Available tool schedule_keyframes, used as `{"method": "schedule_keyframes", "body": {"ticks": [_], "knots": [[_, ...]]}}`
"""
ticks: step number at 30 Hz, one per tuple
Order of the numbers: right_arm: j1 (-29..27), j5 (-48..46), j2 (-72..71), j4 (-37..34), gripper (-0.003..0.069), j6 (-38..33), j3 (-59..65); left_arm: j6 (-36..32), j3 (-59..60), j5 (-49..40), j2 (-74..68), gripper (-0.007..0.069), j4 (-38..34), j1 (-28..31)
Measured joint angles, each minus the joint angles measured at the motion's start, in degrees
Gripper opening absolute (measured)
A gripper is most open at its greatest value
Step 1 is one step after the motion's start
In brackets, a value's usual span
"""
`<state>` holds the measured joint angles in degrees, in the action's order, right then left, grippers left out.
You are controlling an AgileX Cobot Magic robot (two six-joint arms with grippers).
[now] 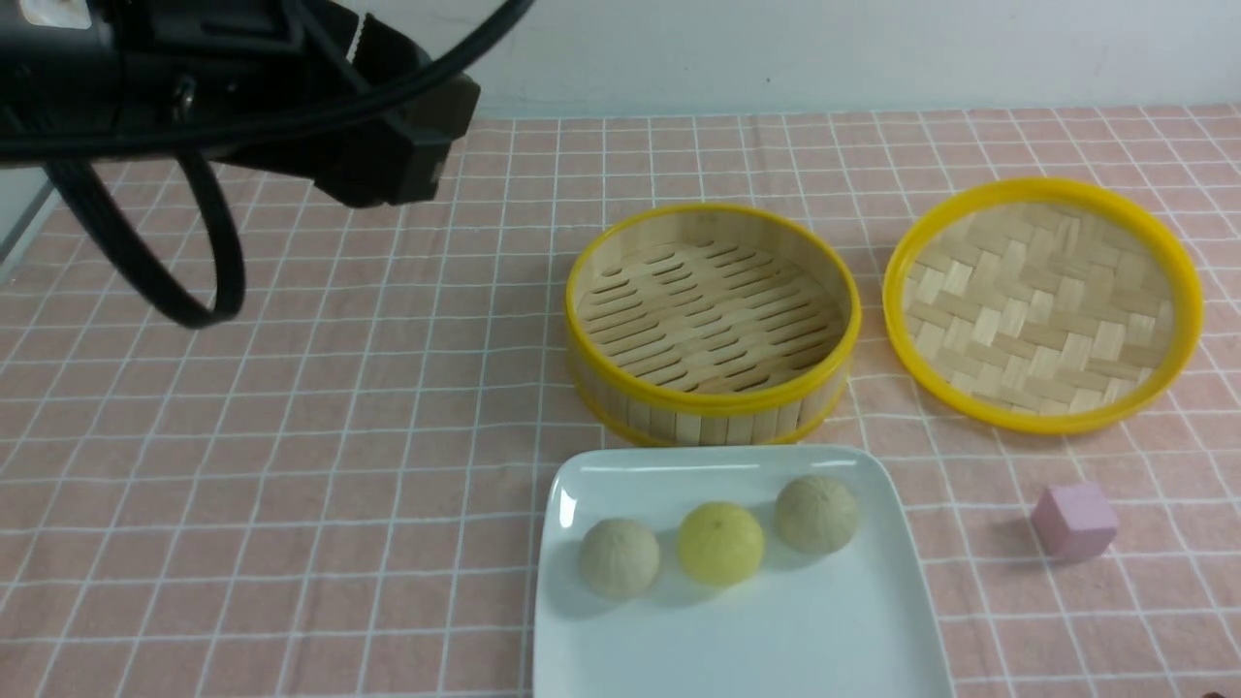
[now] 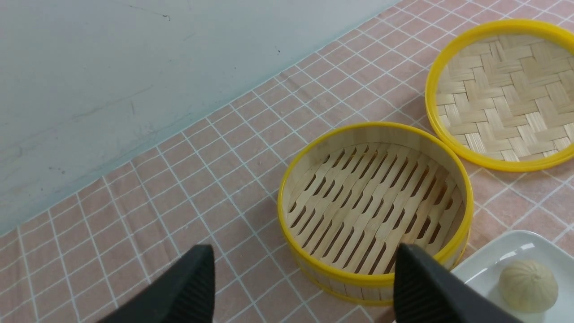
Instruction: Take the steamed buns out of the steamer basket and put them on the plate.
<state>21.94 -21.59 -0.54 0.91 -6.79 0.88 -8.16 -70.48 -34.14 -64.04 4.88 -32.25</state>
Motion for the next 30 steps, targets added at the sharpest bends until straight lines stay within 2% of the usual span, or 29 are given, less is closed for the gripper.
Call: {"method": "schedule_keyframes", "body": {"ticks": [30], "knots": [[0.0, -1.0, 0.0, -0.2, 0.0368, 1.1, -0.2, 0.0, 0.0, -1.1, 0.0, 0.053, -0.2, 0.0]]}}
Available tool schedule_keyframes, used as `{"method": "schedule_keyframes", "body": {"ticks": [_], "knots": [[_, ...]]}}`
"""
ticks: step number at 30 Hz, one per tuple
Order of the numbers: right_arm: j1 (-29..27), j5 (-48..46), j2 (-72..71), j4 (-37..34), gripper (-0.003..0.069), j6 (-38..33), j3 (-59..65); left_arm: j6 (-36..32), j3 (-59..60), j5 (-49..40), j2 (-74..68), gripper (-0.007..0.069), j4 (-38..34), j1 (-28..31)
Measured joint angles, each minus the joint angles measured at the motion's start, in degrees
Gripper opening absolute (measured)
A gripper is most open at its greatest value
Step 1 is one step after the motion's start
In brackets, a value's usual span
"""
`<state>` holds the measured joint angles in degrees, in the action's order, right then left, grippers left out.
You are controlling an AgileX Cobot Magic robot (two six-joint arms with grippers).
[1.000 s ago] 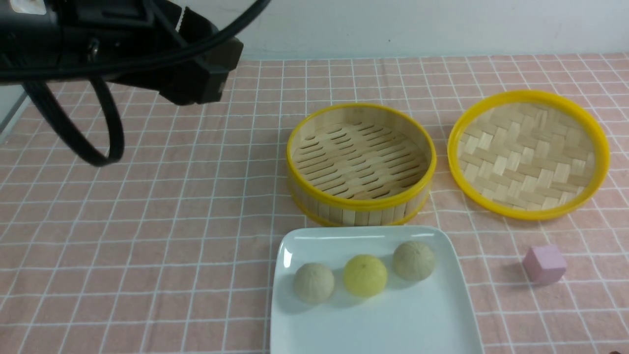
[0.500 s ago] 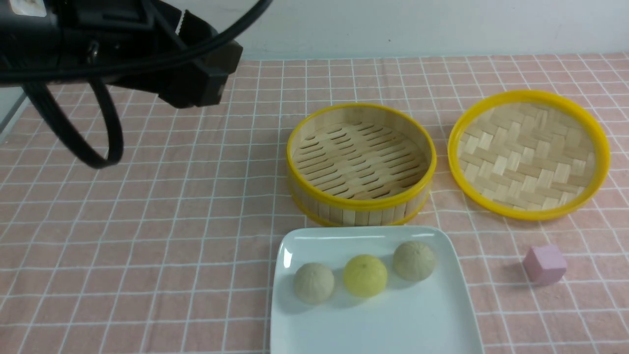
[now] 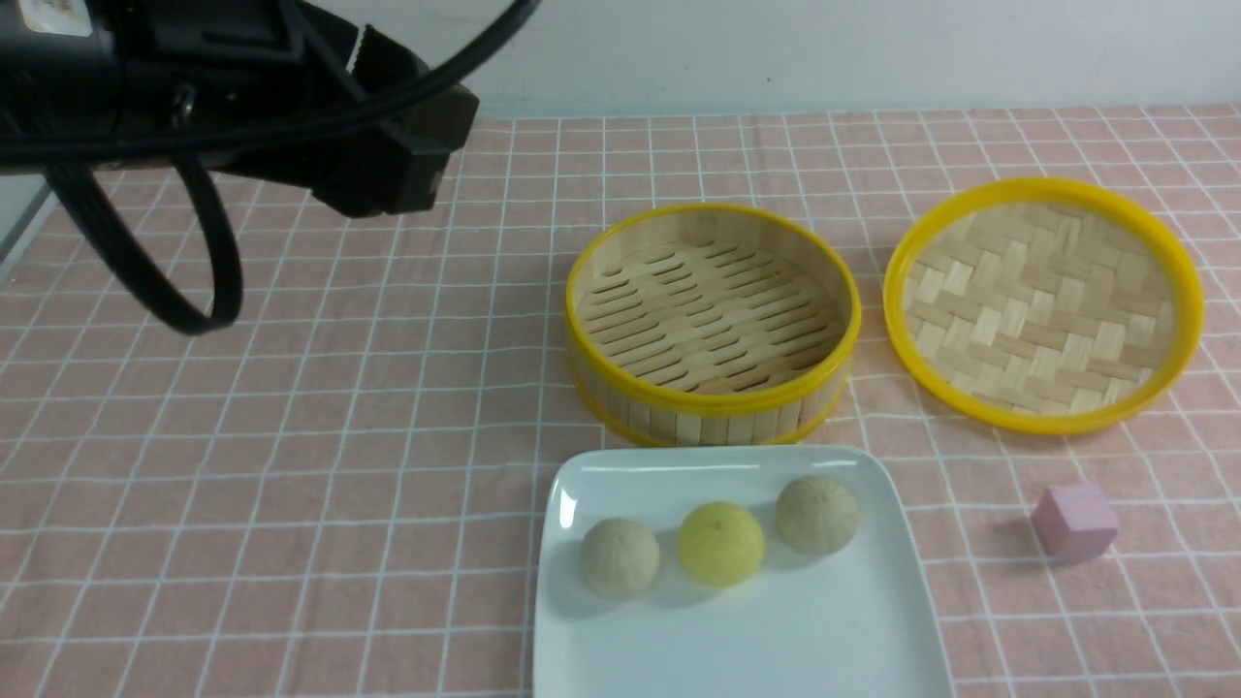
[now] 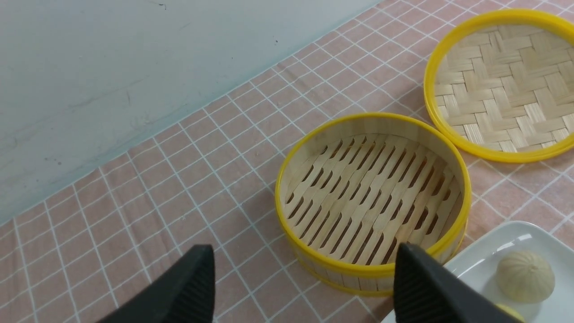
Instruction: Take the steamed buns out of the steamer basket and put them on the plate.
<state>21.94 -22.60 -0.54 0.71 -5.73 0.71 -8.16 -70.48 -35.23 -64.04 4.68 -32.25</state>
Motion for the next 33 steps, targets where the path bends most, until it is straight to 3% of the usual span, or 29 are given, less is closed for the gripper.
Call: {"method": "schedule_keyframes", "body": {"ticks": [9, 15, 18, 20, 24, 26, 33], "knots": [[0.0, -0.1, 0.0, 0.0, 0.0368, 0.0, 0.0, 0.7, 0.0, 0.3, -0.1, 0.053, -0.2, 0.0], [0.0, -0.1, 0.0, 0.0, 0.0368, 0.0, 0.0, 8.5, 3.1, -3.7, -0.3, 0.053, 4.2, 1.4], [0.0, -0.1, 0.0, 0.0, 0.0368, 0.0, 0.0, 12.6, 7.6, -3.6, 0.4, 0.053, 4.4, 5.2], [0.0, -0.1, 0.0, 0.0, 0.0368, 0.0, 0.0, 16.0, 14.8, -1.5, 2.2, 0.053, 3.3, 11.1], [0.0, -0.1, 0.0, 0.0, 0.0368, 0.0, 0.0, 17.2, 23.9, 2.3, 6.1, 0.053, 2.0, 18.5], [0.0, -0.1, 0.0, 0.0, 0.0368, 0.0, 0.0, 17.4, 32.7, 7.2, 11.4, 0.053, 1.5, 24.9], [0.0, -0.1, 0.0, 0.0, 0.0368, 0.0, 0.0, 17.7, 51.8, 19.6, 28.5, 0.053, 1.3, 36.7]]}}
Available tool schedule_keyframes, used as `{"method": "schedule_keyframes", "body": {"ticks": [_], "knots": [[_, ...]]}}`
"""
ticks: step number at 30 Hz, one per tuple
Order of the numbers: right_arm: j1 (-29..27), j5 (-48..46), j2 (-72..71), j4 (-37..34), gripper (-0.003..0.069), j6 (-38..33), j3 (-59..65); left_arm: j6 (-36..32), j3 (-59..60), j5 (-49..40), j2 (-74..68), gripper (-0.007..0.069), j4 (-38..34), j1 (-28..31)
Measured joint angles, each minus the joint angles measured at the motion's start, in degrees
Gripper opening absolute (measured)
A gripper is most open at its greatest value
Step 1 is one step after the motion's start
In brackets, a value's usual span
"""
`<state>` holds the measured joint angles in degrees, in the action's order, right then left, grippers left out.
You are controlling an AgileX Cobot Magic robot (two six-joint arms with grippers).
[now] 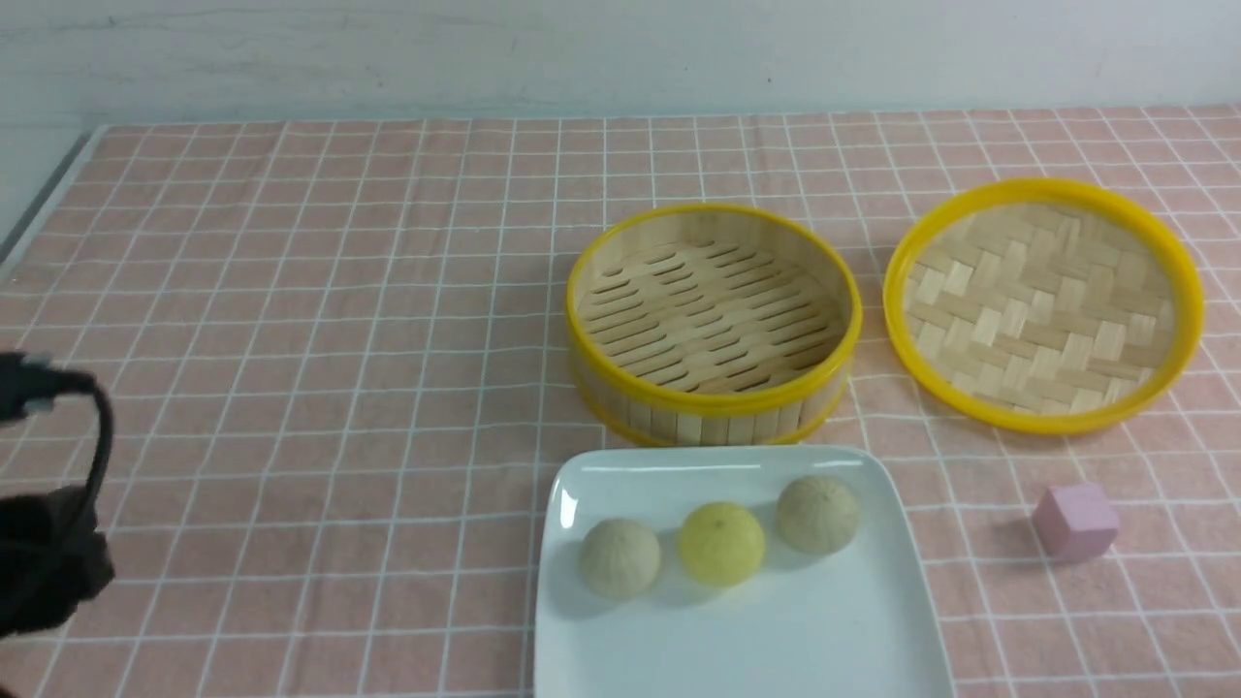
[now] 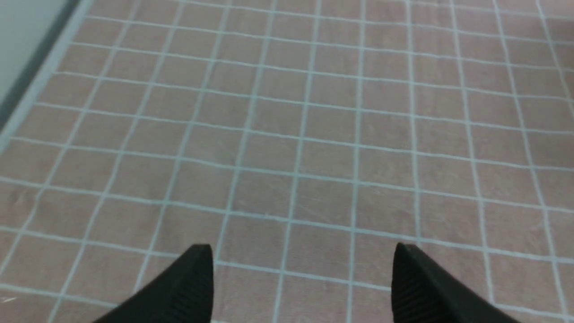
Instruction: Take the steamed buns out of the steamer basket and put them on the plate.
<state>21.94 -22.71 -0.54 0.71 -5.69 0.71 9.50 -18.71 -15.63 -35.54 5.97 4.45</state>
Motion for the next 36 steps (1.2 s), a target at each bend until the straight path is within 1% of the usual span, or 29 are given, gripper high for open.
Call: {"method": "schedule_keyframes", "body": {"ticks": [2, 4, 11, 16, 18, 25, 36], "knots": [[0.0, 0.0, 0.0, 0.0, 0.0368, 0.0, 0.0, 0.1, 5.3, 3.0, 7.0, 0.053, 0.0, 2.6], [0.0, 0.0, 0.0, 0.0, 0.0368, 0.0, 0.0, 0.3, 9.0, 4.1, 11.3, 0.053, 0.0, 3.6], [0.0, 0.0, 0.0, 0.0, 0.0368, 0.0, 0.0, 0.4, 18.6, 4.7, 25.1, 0.053, -0.1, 4.3], [0.0, 0.0, 0.0, 0.0, 0.0368, 0.0, 0.0, 0.4, 20.3, 3.8, 31.7, 0.053, -0.3, 4.3], [0.0, 0.0, 0.0, 0.0, 0.0368, 0.0, 0.0, 0.4, 20.3, 3.0, 32.9, 0.053, -0.3, 4.3], [0.0, 0.0, 0.0, 0.0, 0.0368, 0.0, 0.0, 0.4, 20.2, -5.1, 36.1, 0.053, 0.0, 4.3], [0.0, 0.0, 0.0, 0.0, 0.0368, 0.0, 0.0, 0.4, 20.1, -5.8, 36.1, 0.053, 0.9, 4.3]]}}
